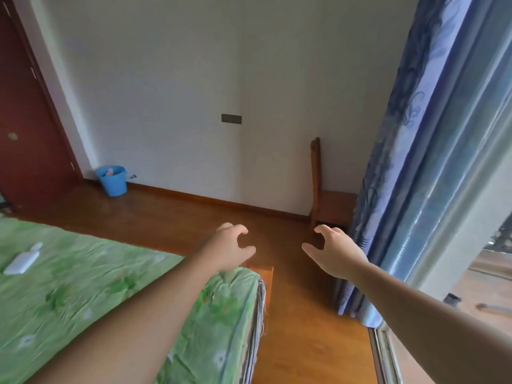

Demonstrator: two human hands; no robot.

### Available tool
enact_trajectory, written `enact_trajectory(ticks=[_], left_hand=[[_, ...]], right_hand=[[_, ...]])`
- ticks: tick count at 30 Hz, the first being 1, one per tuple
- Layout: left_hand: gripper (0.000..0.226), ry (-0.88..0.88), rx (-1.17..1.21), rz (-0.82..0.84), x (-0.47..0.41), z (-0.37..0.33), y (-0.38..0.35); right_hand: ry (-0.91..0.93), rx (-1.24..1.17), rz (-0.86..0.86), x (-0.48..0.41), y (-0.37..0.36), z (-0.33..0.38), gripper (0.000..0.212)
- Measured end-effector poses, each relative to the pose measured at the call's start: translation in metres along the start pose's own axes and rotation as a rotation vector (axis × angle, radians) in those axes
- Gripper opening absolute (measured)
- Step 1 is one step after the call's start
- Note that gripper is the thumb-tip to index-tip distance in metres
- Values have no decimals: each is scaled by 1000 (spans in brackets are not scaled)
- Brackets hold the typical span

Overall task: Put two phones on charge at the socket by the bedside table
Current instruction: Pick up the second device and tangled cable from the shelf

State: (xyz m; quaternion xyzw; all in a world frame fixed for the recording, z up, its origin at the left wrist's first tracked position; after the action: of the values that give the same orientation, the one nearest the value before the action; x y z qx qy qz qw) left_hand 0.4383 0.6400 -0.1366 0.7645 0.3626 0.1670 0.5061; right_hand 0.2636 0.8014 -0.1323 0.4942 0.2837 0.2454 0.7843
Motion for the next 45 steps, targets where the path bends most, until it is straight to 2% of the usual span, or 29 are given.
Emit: enact_trajectory(ticks=[4, 9, 14, 19, 26, 31, 37, 45], left_hand=[[54, 19, -28, -23, -100, -30, -36], [54, 66, -3, -32, -226, -74, -68], [55, 79, 23, -48, -336, -99, -85], [55, 113, -3, -71, -440, -85, -99], [55, 189, -50, -109, -612, -19, -116], [56, 307, -27, -134, -709, 40, -93], [59, 508, -49, -228, -765, 134, -48], [60, 802, -98, -312, -808, 262, -18]], right_hand=[[17, -36, -9, -108, -11, -44, 65], [66, -67, 62, -237, -20, -80, 67], [122, -58, 90, -350, -20, -85, 65], [191, -76, 120, -457, -47, -71, 63], [274, -42, 187, -638, -134, -25, 62], [353, -7, 267, -755, -178, 34, 63], [576, -41, 311, -840, -227, 139, 66], [875, -138, 436, -909, -334, 283, 68]])
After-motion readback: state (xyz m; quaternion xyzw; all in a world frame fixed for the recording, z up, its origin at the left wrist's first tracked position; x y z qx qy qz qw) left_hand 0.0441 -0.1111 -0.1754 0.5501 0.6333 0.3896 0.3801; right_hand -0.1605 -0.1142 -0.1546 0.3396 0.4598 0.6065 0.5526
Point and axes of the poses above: each hand's wrist, its own x-axis away from the middle knuckle, its own y-axis out of the back of the hand, z = x × y, the point moved 4 cm from there along -x, towards the middle knuckle, and after that the axes turned 9 degrees about -z, right-handed, at the moved point
